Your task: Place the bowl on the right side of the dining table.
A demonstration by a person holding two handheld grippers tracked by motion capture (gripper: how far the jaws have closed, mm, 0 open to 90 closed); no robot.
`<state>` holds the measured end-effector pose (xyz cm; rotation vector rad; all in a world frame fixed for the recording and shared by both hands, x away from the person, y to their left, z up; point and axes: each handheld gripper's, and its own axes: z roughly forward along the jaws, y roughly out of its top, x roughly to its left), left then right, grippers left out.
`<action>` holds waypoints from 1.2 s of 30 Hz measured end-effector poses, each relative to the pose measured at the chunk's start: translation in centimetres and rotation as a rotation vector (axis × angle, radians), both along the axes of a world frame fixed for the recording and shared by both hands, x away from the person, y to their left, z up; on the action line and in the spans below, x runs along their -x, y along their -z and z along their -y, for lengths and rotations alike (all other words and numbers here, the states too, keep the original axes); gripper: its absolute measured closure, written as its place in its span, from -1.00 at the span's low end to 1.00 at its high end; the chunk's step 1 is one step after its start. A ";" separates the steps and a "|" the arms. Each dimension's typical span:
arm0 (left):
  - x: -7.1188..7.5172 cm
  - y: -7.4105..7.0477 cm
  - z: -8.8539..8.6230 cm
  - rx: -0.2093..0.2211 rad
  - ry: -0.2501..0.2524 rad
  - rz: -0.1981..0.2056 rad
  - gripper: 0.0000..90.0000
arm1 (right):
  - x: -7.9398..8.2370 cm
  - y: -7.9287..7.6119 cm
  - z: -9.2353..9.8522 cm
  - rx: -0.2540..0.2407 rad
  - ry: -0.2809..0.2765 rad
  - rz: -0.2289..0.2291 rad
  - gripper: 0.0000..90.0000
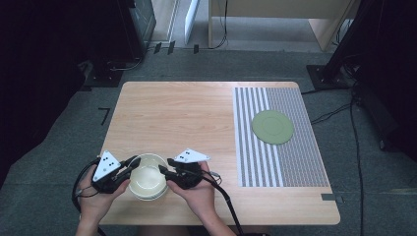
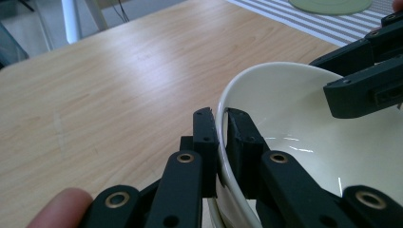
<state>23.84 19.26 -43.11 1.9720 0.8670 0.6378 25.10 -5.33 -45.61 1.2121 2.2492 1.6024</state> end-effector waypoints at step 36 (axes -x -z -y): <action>2.4 -2.4 0.6 0.075 -0.069 0.315 0.85 | -1.3 -1.0 -2.3 -0.061 0.109 -0.124 0.87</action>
